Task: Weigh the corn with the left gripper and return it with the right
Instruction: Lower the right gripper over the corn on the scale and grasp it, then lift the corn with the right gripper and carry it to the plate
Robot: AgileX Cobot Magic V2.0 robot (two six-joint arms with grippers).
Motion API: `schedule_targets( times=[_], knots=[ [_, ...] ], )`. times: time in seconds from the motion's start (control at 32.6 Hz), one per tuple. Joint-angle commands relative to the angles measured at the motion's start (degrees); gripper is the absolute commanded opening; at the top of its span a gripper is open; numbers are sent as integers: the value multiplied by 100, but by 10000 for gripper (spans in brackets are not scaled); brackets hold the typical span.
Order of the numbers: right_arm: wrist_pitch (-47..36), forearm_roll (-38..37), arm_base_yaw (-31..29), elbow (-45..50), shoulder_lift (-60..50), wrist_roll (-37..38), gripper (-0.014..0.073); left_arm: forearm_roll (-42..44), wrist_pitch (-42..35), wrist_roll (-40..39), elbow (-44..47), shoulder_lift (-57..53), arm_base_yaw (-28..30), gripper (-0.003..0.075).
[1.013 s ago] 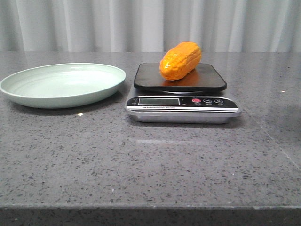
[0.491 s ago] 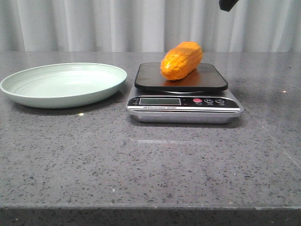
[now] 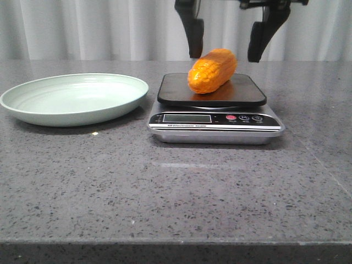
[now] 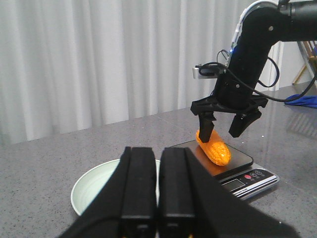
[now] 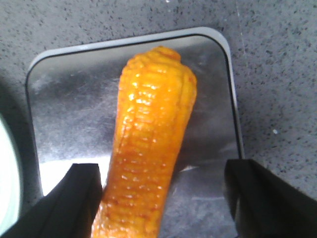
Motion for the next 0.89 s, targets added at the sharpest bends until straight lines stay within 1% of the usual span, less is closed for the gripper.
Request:
schedule_targets(
  times=[0.0, 0.15, 0.21, 0.31, 0.34, 0.37, 0.43, 0.49, 0.58, 0.74, 0.86],
  knots=[
    [-99, -114, 19, -182, -123, 0, 602, 3, -440, -22, -123, 31, -49, 127],
    [-207, 100, 19, -182, 75, -58, 594, 3, -440, -22, -123, 31, -49, 127],
    [-289, 252, 19, -187, 121, -223, 537, 3, -440, -22, -123, 29, -49, 127],
    [-386, 372, 19, -231, 128, -405, 388, 3, -440, -22, -123, 29, -49, 127],
    [-445, 413, 23, -261, 120, -454, 290, 3, -440, -22, -123, 31, -49, 127],
    [-478, 465, 23, -326, 112, -478, 217, 3, -440, -22, -123, 31, -49, 127],
    [-484, 637, 37, -498, 112, -536, 132, 3, -440, -22, -123, 31, -49, 127],
    [-548, 775, 94, -679, 112, -744, 160, 3, -440, -22, -123, 31, -49, 127],
    [-796, 911, 272, -928, 125, -1062, 165, 3, -440, -22, -123, 31, -49, 127],
    [-1755, 929, 747, -987, 184, -1324, 165, 3, -440, -22, -123, 31, -49, 127],
    [-2255, 1039, 1020, -993, 364, -1324, 165, 3, -440, -22, -123, 31, -49, 127]
  ],
)
